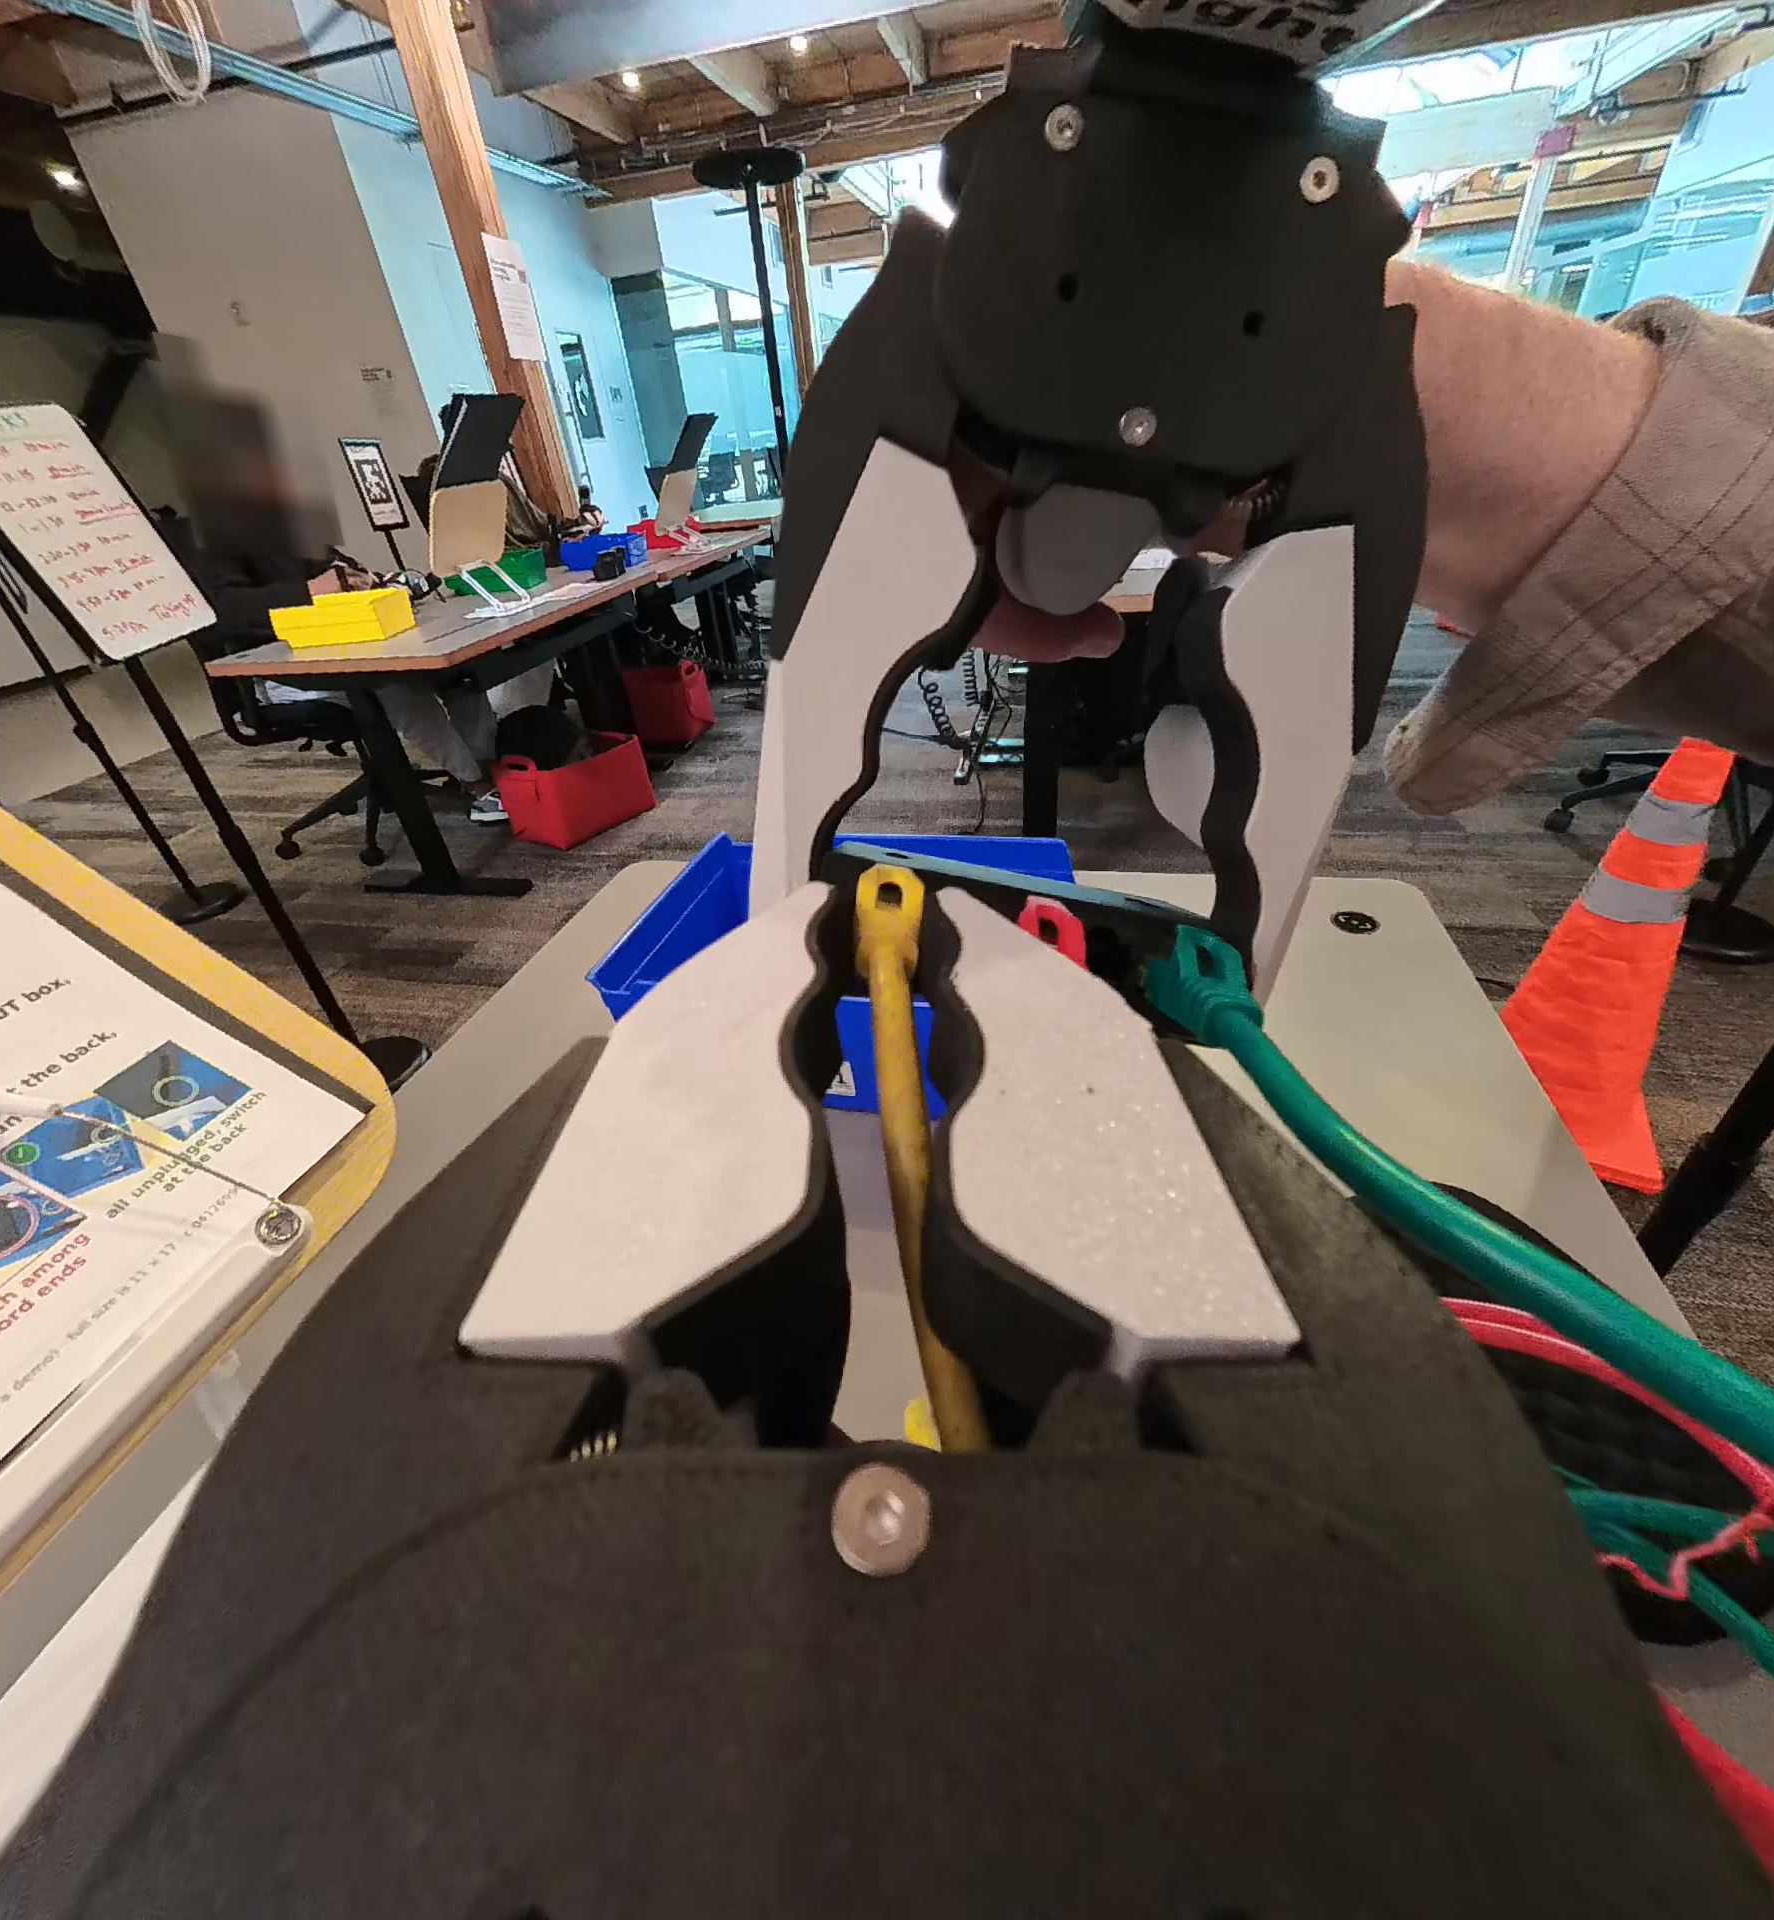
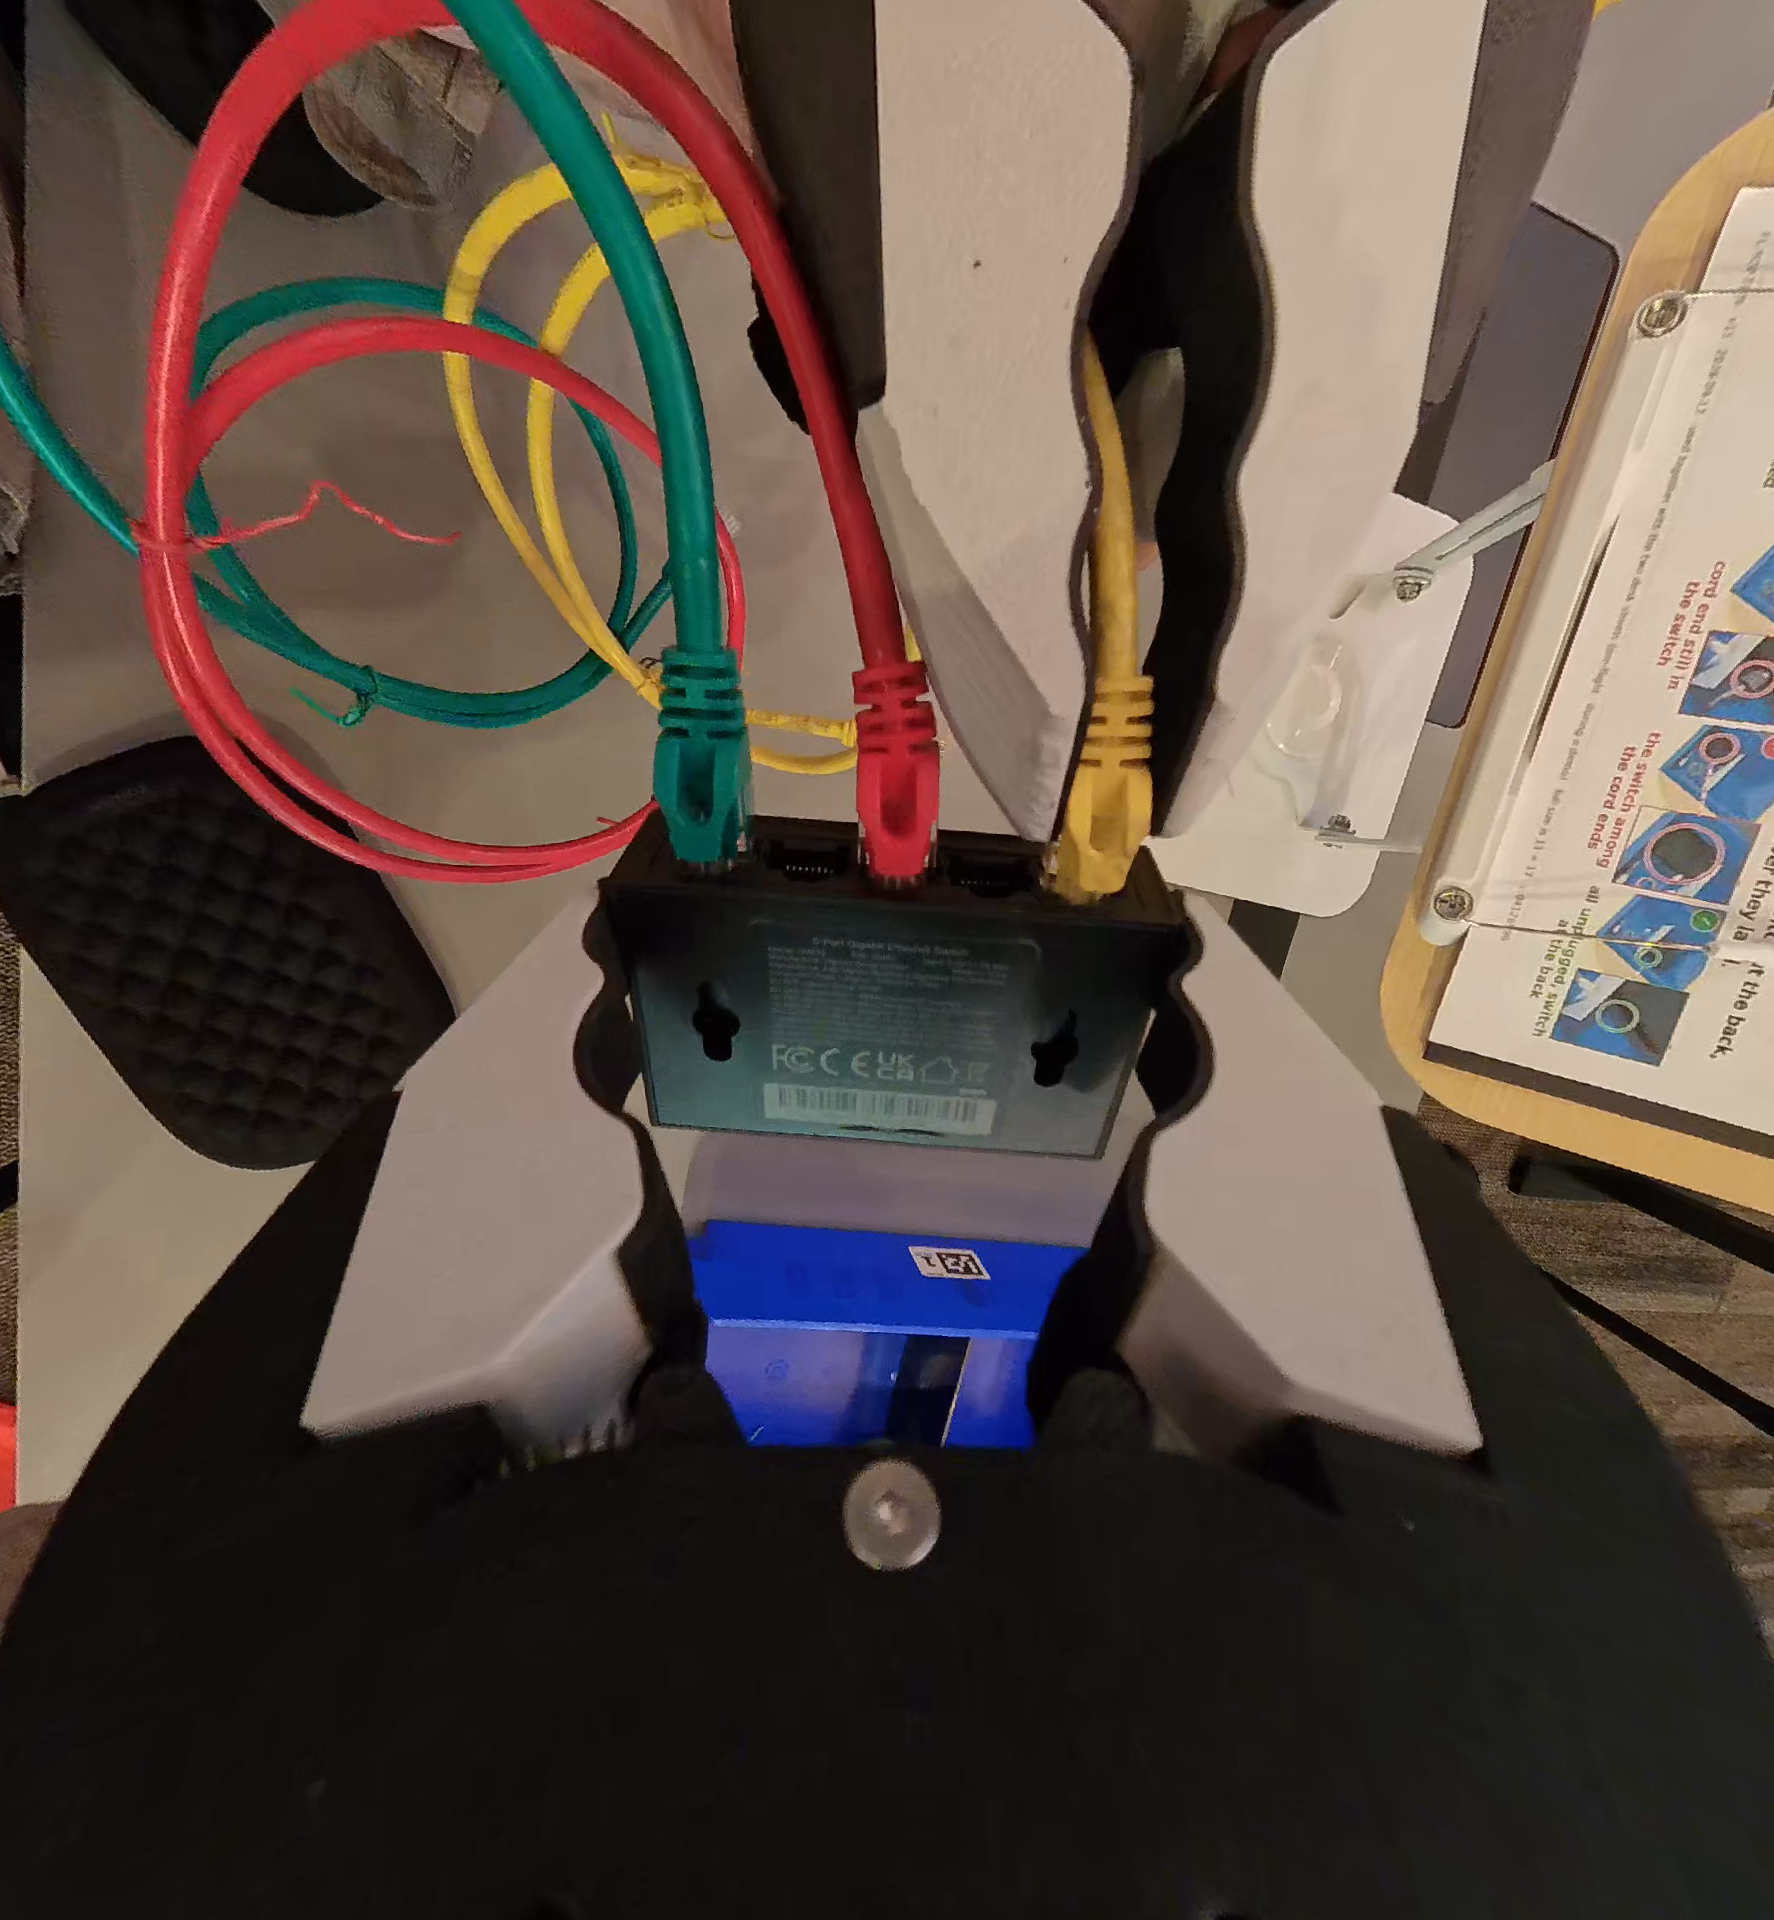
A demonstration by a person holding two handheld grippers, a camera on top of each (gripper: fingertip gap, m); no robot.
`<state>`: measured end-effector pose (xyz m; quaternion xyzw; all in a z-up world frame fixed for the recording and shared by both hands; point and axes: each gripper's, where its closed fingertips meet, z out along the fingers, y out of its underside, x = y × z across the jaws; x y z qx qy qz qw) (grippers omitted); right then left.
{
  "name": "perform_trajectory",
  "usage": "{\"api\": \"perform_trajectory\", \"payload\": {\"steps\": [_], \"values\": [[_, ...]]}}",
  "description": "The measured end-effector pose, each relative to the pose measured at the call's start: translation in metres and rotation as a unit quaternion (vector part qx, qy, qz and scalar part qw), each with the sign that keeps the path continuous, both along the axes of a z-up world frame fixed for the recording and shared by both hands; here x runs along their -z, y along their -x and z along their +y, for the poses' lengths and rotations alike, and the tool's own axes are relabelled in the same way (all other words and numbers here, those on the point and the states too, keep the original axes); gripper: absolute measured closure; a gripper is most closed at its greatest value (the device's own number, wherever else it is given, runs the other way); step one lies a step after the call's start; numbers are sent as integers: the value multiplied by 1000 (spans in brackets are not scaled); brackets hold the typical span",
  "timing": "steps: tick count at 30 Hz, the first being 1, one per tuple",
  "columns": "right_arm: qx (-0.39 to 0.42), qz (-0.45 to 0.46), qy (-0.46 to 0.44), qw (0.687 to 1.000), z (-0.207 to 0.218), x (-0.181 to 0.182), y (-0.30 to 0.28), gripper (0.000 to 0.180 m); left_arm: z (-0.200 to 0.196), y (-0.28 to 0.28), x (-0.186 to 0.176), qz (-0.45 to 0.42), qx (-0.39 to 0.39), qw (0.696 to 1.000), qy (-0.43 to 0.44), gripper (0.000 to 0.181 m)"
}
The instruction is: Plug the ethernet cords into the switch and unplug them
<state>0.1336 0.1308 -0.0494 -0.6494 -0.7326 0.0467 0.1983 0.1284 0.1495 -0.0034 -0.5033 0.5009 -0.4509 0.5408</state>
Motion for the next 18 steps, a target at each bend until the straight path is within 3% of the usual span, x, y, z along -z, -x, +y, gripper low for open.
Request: {"api": "perform_trajectory", "payload": {"steps": [18], "values": [[-16, 29, -6, 999, -9, -16, 15, 82, -10, 11, -15, -46, 35, 998, -21, 169]]}}
